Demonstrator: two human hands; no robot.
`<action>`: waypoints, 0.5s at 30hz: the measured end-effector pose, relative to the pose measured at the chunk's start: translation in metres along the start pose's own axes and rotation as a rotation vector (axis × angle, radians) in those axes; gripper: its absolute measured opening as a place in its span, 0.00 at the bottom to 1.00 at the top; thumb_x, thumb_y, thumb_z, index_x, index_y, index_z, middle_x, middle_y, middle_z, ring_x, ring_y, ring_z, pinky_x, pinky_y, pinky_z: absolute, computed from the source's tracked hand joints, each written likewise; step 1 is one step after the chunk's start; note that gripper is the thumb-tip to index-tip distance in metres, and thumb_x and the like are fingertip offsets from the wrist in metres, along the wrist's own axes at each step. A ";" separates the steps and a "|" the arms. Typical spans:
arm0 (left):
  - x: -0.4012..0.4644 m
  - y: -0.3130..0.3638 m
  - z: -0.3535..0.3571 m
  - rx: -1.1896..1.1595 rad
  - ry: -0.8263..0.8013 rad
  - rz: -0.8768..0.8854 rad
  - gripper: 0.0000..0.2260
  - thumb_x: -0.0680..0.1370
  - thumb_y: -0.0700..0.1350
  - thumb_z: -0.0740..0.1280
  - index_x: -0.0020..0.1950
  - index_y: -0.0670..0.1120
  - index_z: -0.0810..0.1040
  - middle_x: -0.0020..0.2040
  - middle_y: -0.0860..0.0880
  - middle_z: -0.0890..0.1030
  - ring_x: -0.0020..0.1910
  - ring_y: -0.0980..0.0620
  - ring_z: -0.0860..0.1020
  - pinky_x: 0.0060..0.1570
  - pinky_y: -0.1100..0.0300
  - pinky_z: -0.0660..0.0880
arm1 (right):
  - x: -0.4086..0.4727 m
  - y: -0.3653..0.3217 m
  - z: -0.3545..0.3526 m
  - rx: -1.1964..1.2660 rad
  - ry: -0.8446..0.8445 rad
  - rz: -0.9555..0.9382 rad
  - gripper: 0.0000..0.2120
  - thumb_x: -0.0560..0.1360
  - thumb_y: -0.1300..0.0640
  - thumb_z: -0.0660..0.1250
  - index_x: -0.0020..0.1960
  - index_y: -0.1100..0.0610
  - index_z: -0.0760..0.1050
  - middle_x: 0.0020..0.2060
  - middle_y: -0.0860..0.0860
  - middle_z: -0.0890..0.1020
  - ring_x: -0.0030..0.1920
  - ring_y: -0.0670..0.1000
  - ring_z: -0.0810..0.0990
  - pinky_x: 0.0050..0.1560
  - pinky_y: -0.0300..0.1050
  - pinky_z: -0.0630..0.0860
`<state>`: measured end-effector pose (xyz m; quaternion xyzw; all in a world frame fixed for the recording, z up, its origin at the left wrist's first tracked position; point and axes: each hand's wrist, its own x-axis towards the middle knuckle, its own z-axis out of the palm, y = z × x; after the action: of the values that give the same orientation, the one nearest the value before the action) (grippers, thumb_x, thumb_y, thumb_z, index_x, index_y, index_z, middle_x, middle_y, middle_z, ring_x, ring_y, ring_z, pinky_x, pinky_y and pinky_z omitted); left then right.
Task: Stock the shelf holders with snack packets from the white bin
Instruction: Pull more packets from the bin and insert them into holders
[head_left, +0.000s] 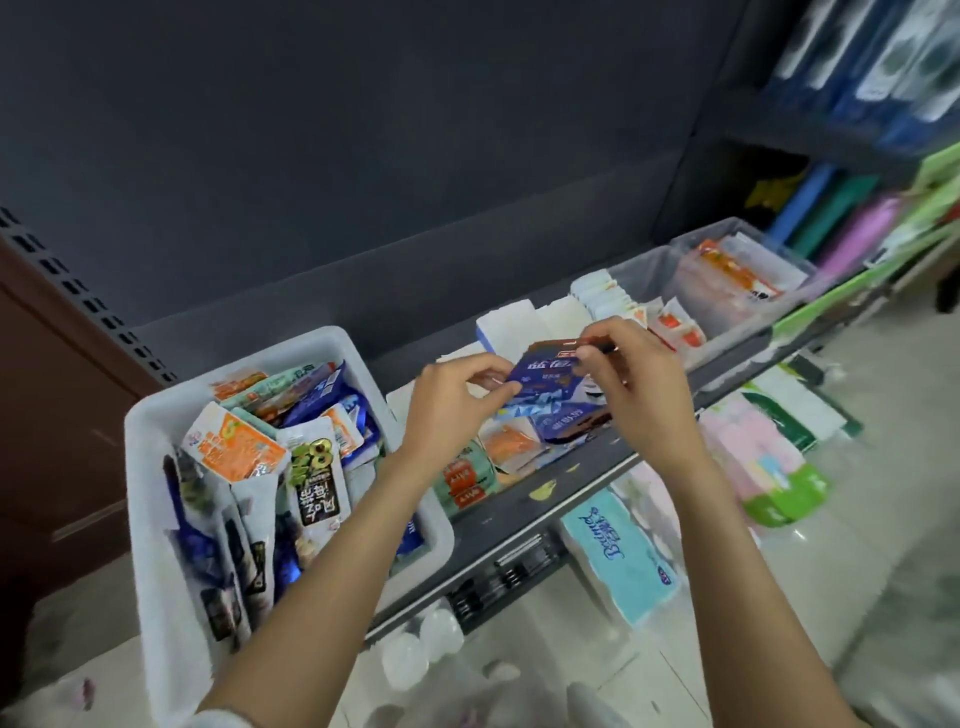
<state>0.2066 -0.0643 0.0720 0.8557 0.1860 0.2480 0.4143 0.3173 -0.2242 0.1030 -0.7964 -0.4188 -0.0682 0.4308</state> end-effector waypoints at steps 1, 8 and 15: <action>0.004 0.000 0.011 -0.009 0.025 0.008 0.04 0.72 0.43 0.73 0.46 0.46 0.83 0.39 0.55 0.82 0.38 0.61 0.79 0.35 0.74 0.69 | -0.001 0.008 -0.005 -0.002 0.018 0.024 0.03 0.79 0.59 0.62 0.49 0.56 0.74 0.42 0.50 0.78 0.41 0.49 0.77 0.41 0.44 0.72; 0.018 -0.010 0.066 0.069 0.015 0.029 0.04 0.73 0.40 0.71 0.47 0.46 0.84 0.43 0.52 0.84 0.36 0.60 0.78 0.38 0.71 0.74 | -0.010 0.057 -0.001 0.022 0.002 0.202 0.02 0.78 0.61 0.62 0.48 0.56 0.73 0.42 0.50 0.79 0.42 0.52 0.77 0.41 0.46 0.72; 0.004 -0.034 0.078 0.532 -0.267 0.123 0.12 0.78 0.50 0.64 0.60 0.53 0.79 0.51 0.50 0.82 0.51 0.50 0.76 0.49 0.58 0.68 | -0.020 0.086 0.015 -0.220 -0.169 0.129 0.04 0.75 0.62 0.67 0.48 0.56 0.79 0.45 0.51 0.81 0.42 0.53 0.78 0.39 0.46 0.75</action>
<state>0.2516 -0.0904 0.0044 0.9689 0.1359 0.1006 0.1808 0.3627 -0.2495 0.0304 -0.8669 -0.3917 -0.0186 0.3078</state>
